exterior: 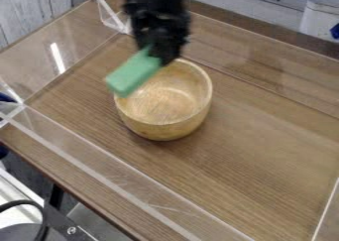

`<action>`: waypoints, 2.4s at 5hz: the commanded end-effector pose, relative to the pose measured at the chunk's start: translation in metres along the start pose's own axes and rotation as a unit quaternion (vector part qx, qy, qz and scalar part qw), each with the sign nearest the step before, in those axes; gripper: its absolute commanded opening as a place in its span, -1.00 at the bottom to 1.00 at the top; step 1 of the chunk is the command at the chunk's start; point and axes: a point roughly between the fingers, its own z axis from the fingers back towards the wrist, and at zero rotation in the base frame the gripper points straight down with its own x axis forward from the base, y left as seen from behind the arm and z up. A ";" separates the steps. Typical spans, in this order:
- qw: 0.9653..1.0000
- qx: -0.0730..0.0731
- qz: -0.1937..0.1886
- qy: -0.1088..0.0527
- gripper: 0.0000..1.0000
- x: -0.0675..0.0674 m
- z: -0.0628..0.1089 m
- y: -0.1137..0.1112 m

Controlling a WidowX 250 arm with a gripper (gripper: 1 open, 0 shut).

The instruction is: Put the green block in the brown bowl

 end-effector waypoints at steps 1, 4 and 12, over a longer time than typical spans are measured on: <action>0.999 0.010 -0.040 -0.032 -1.00 0.021 0.013 -0.038; 0.998 0.012 -0.060 -0.025 -1.00 0.034 -0.001 -0.062; 0.999 0.009 -0.048 -0.022 -1.00 0.028 -0.005 -0.052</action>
